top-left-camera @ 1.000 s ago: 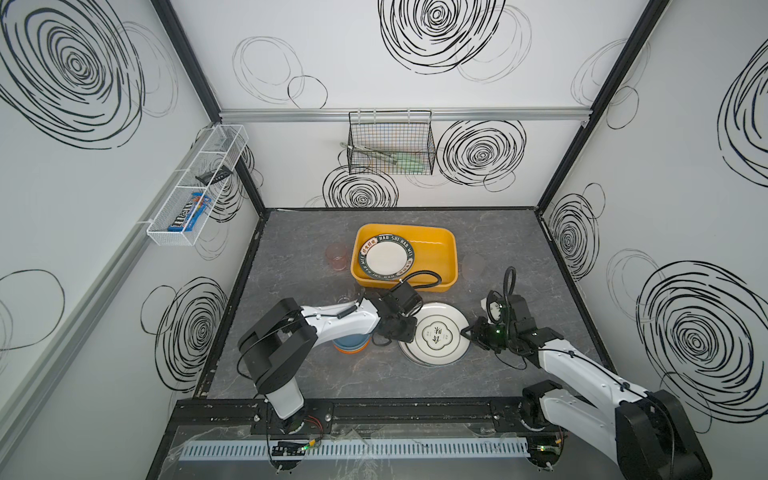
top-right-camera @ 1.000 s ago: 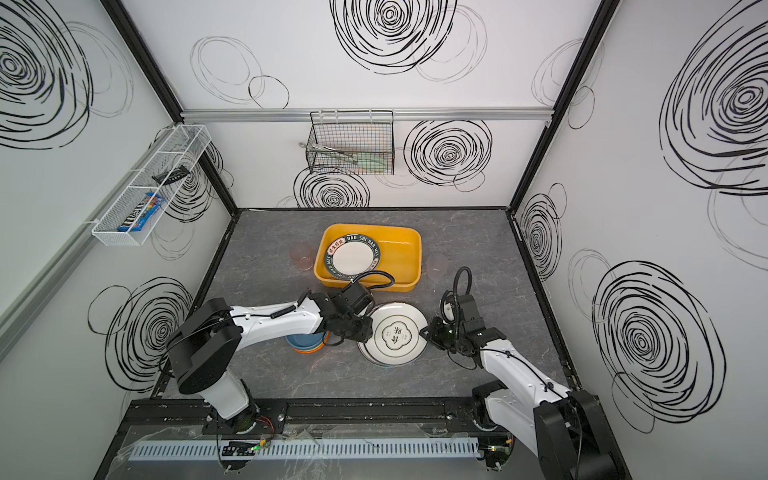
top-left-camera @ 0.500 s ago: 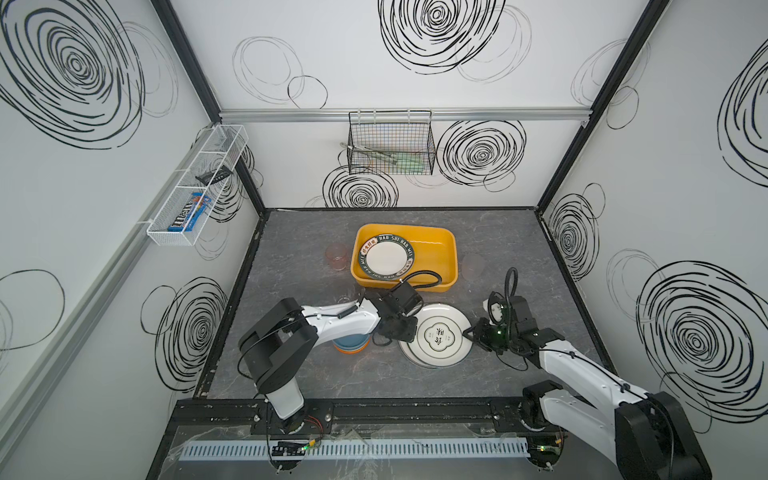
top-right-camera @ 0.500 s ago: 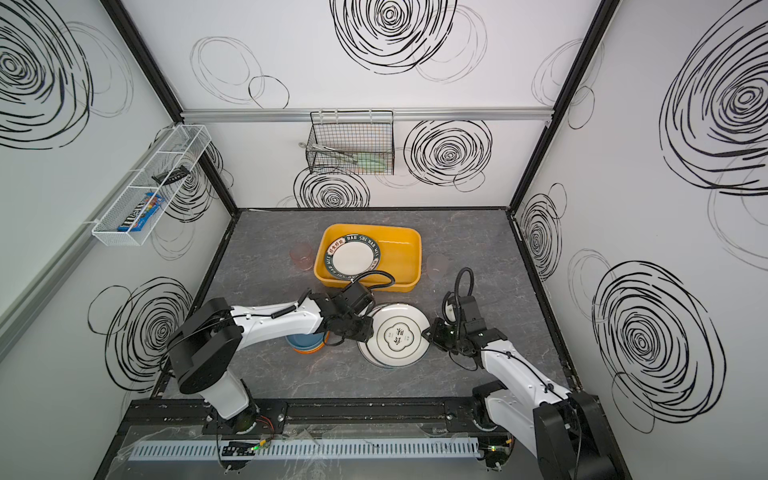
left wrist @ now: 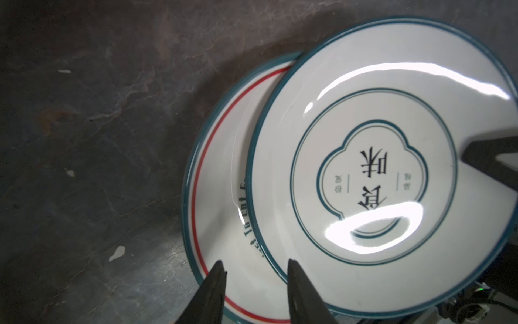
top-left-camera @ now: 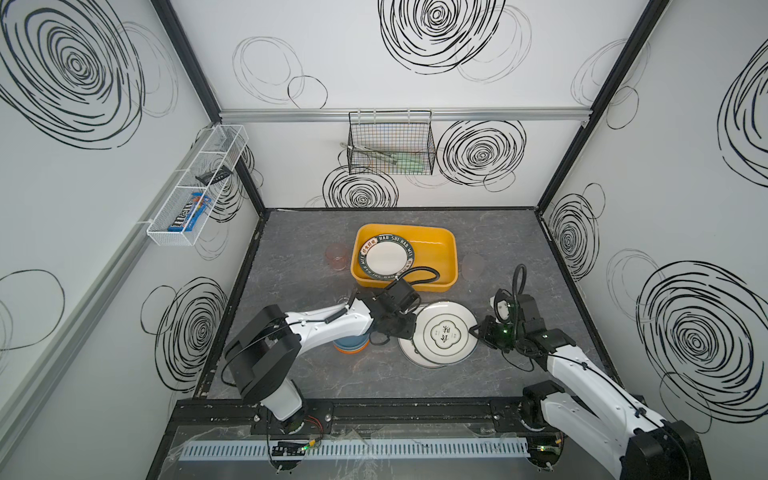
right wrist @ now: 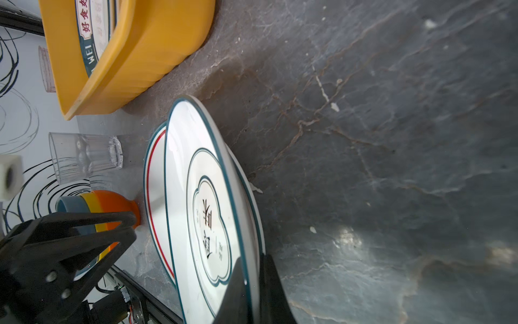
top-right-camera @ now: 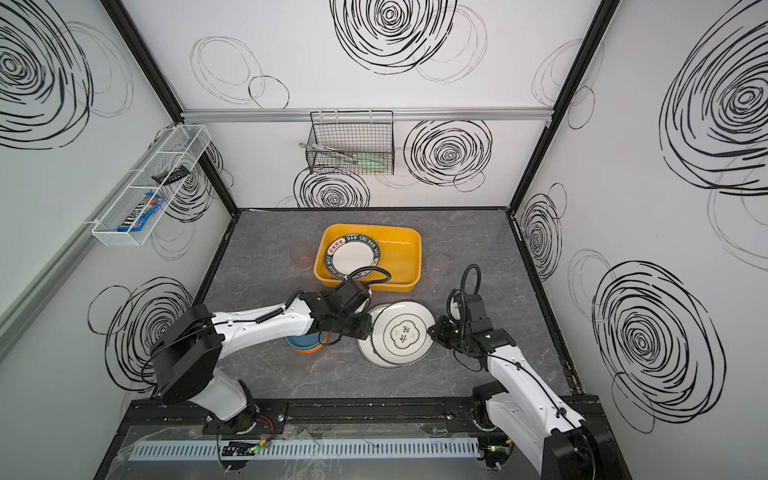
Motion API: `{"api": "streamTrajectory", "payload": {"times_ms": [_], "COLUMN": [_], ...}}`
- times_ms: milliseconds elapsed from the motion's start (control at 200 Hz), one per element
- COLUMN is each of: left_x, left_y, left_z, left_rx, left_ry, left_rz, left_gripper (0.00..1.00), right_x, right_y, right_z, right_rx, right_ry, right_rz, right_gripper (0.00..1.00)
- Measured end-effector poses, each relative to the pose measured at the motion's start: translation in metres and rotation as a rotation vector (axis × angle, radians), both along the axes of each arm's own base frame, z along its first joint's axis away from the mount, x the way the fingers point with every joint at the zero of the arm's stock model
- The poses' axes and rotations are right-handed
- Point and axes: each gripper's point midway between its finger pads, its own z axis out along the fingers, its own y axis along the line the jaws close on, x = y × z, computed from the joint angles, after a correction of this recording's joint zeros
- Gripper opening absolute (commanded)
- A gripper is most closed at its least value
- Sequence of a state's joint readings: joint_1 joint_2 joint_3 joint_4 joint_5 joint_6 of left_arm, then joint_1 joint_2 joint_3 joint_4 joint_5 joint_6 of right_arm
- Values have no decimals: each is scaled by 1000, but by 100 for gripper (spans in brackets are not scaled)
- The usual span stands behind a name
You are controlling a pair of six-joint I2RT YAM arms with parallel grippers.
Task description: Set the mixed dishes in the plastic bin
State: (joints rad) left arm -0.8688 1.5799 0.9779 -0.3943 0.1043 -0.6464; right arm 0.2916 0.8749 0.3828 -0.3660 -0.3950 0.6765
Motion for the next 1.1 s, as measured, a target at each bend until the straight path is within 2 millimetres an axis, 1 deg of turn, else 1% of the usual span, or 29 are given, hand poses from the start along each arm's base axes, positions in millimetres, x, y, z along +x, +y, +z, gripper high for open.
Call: {"api": "streamTrajectory", "payload": {"times_ms": [80,170,350,485,605,690,886,1011,1101], "left_x": [2,5,13,21,32,40,57,65,69], "left_y": [0,1,10,22,41,56,91,112,123], "left_z": [15,30,59,85,106,115,126,129,130], "left_rx": [-32,-67,-130,-196,-260,-288,-330,-354,-366], "left_ry": [-25,-52,-97,-133,-162,-174,-184,-182,-179], "left_rz": [5,17,51,90,143,187,279,329,357], "left_gripper": [44,46,50,56,58,59,62,63,63], "right_x": [0,2,13,22,33,43,74,98,115], "right_y": [-1,-1,4,8,13,17,27,36,42], "right_z": [5,15,46,68,83,91,100,102,103], "right_rx": [-5,-2,24,45,59,63,67,69,71], "right_ry": [-2,-20,-95,-141,-163,-168,-164,-160,-160], "right_rz": [-1,1,9,18,26,31,36,39,43], "right_gripper": [0,0,0,0,0,0,0,0,0]}}
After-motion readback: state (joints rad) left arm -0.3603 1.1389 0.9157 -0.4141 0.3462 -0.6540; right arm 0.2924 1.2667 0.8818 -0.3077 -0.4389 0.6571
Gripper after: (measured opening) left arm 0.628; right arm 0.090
